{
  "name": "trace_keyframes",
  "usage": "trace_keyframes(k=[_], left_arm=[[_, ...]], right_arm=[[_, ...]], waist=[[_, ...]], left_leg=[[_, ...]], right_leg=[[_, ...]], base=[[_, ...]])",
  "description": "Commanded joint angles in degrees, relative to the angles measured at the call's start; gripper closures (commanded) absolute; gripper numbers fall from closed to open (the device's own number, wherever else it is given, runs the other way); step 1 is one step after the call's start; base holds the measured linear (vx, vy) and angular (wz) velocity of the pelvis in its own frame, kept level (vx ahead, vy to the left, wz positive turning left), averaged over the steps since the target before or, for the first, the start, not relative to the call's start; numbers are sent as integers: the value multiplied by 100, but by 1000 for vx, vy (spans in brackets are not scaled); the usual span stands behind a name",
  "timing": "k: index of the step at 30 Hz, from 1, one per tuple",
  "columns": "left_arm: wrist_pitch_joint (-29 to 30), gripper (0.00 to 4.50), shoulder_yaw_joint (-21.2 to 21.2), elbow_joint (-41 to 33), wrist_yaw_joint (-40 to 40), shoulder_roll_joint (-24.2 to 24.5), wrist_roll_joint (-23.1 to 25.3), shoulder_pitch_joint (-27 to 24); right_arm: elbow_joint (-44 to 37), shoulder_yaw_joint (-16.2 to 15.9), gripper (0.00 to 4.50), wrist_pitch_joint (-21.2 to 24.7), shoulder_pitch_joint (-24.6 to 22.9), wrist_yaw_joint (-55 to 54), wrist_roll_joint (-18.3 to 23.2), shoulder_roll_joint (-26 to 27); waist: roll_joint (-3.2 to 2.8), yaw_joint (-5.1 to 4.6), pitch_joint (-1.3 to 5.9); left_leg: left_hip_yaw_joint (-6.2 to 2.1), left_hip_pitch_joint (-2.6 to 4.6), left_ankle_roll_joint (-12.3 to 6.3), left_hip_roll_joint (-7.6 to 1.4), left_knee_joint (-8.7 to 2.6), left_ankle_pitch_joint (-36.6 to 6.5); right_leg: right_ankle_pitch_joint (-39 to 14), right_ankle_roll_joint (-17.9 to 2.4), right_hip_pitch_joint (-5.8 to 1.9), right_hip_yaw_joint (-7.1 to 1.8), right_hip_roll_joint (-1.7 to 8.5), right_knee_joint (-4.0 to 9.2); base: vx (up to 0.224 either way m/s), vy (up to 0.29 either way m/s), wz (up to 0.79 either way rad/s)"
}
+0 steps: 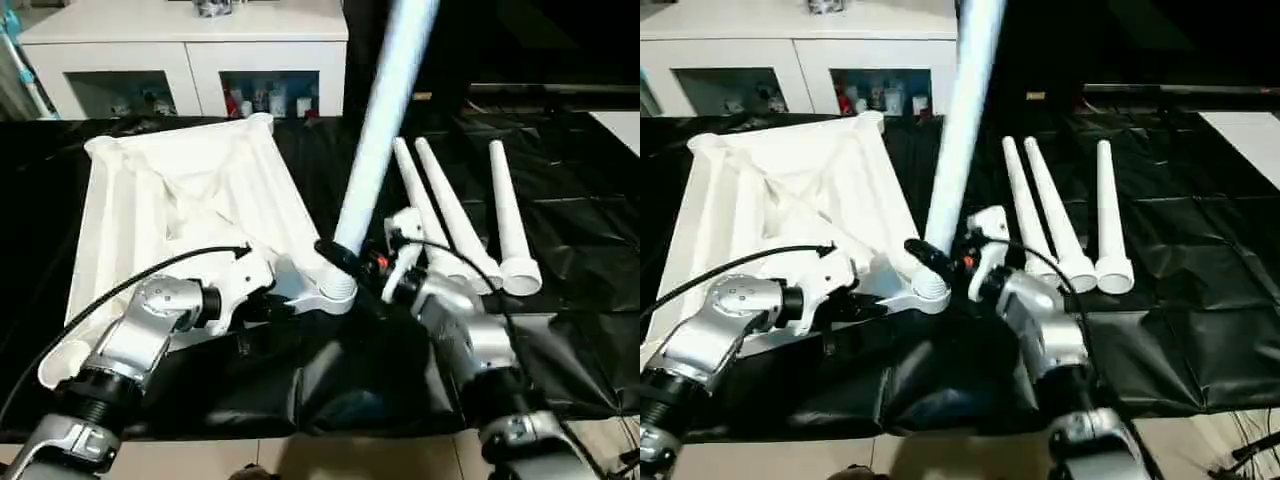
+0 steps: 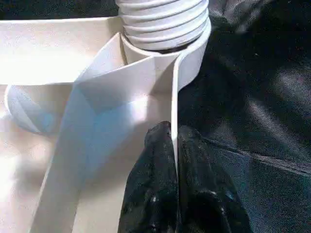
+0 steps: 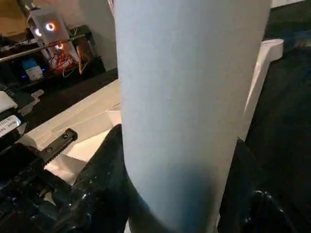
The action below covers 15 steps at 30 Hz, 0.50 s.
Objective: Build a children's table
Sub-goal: Insert table leg to table base
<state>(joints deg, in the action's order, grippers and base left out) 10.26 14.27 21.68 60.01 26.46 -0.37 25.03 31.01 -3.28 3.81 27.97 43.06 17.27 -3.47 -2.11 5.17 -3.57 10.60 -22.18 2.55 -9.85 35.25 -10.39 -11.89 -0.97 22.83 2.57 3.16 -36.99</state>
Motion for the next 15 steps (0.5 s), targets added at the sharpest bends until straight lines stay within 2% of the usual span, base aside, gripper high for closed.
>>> trace_keyframes(k=[1, 3, 7, 9, 10, 11, 12, 13, 14, 15], left_arm=[[-137, 450, -231, -23, -11, -58, -303, 144], [-134, 450, -250, -1, -6, -45, -300, 157], [-135, 450, -279, 53, -14, -26, -284, 191], [-124, 450, -301, 59, -49, -20, -271, 196], [-122, 450, -303, 56, -51, -19, -271, 193], [-116, 450, -307, 46, -58, -19, -273, 185], [-97, 450, -317, 5, -65, -20, -280, 155], [-88, 450, -320, -16, -69, -18, -283, 138], [-51, 450, -332, -102, -94, -10, -297, 65], [-51, 450, -332, -102, -94, -10, -297, 65]], right_arm=[[117, -103, 265, -190, -248, -208, -299, 27], [70, -114, 265, -323, -308, -251, -332, 58], [-42, -182, 265, -561, -444, -307, -439, 86], [-95, -289, 265, -730, -518, -312, -565, 71], [-102, -296, 265, -743, -524, -313, -572, 71], [-119, -316, 265, -776, -540, -315, -592, 72], [-163, -351, 265, -800, -576, -297, -607, 84], [-176, -371, 265, -806, -586, -286, -619, 86], [-189, -460, 265, -831, -597, -230, -674, 87], [-189, -460, 265, -831, -597, -230, -674, 87]], waist=[[-92, 3, 364], [-113, -2, 358], [-104, -6, 334], [-57, -10, 313], [-72, -10, 318], [-59, -16, 312], [0, -27, 290], [-39, -12, 294], [50, -31, 269], [22, -16, 270]], left_leg=[[-207, 132, 96, -347, -502, -1689], [-213, 121, 85, -343, -511, -1671], [-207, 122, 34, -349, -524, -1708], [-202, 112, -1, -349, -538, -1661], [-205, 118, -11, -347, -538, -1639], [-204, 117, -25, -351, -543, -1641], [-194, 113, -54, -350, -549, -1667], [-200, 120, -65, -349, -545, -1647], [-188, 114, -95, -354, -561, -1637], [-202, 112, -105, -352, -557, -1614]], right_leg=[[-1386, -1206, -194, -307, 555, 546], [-1323, -1219, -195, -302, 549, 534], [-1465, -1182, -183, -313, 551, 566], [-1492, -1146, -180, -314, 548, 572], [-1525, -1137, -182, -314, 552, 572], [-1546, -1131, -177, -313, 550, 576], [-1650, -1108, -169, -319, 550, 600], [-1744, -1083, -169, -324, 566, 603], [-1788, -1054, -160, -325, 555, 621], [-1830, -1046, -167, -327, 569, 606]], base=[[0, 0, 0], [0, 0, 0], [0, 0, 0], [0, 0, 0], [0, 0, 0], [0, 0, 0], [0, 0, 0], [0, 0, 0], [0, 0, 0], [0, 0, 0]])
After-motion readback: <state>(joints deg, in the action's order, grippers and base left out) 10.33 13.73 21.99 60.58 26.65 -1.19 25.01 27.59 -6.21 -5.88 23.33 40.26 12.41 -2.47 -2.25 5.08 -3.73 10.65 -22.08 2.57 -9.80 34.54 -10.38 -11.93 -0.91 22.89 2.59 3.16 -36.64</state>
